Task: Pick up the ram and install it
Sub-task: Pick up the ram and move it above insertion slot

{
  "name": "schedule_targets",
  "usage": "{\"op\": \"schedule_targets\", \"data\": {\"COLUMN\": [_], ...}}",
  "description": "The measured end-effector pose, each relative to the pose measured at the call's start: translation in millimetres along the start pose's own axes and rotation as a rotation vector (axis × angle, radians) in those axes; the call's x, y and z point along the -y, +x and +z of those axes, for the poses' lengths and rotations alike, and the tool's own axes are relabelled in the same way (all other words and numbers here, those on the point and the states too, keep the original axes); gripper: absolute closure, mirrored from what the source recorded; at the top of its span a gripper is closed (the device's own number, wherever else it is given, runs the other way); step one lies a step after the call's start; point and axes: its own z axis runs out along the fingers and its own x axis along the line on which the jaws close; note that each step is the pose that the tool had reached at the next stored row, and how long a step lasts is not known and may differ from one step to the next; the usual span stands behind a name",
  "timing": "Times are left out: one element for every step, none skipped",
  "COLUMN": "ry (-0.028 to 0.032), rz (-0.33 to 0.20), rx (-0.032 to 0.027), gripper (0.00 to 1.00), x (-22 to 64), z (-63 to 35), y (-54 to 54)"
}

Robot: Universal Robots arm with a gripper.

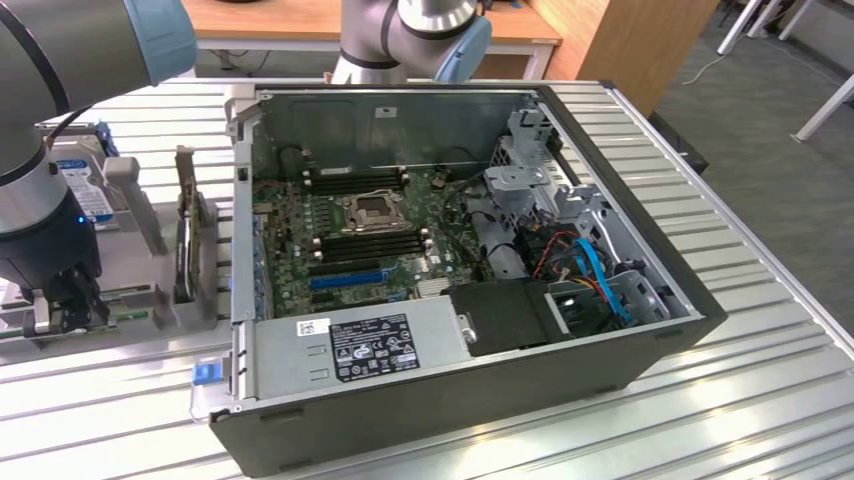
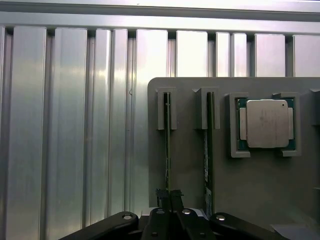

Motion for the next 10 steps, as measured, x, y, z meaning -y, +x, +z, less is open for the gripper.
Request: {"op": "schedule_targets", "data": {"ry": [-0.0001, 0.0000, 0.0002, 0.0002, -0.0002, -0.0001, 0.0000, 0.0000, 0.0000, 0.0001], "rz": [0.000, 0.000, 0.000, 0.000, 0.000, 0.000, 0.000, 0.000, 0.000, 0.000], "rx": [0.0000, 0.0001, 0.0002, 0.0002, -0.0002, -0.0001, 0.0000, 0.0000, 0.0000, 0.0001], "gripper": [0.88, 0.88, 0.88, 0.88, 0.88, 0.88, 0.88, 0.88, 0.88, 0.88], "x": [0.0, 0.0, 0.0, 0.0, -0.1, -0.1, -0.2, -0.2, -0.2, -0.2], "z": [0.0, 0.0, -0.1, -0.4, -1.3, -2.1, -3.0, -3.8, -4.5, -5.1], "y": [0.0, 0.0, 0.0, 0.0, 0.0, 0.0, -0.1, -0.1, -0.1, -0.1]}}
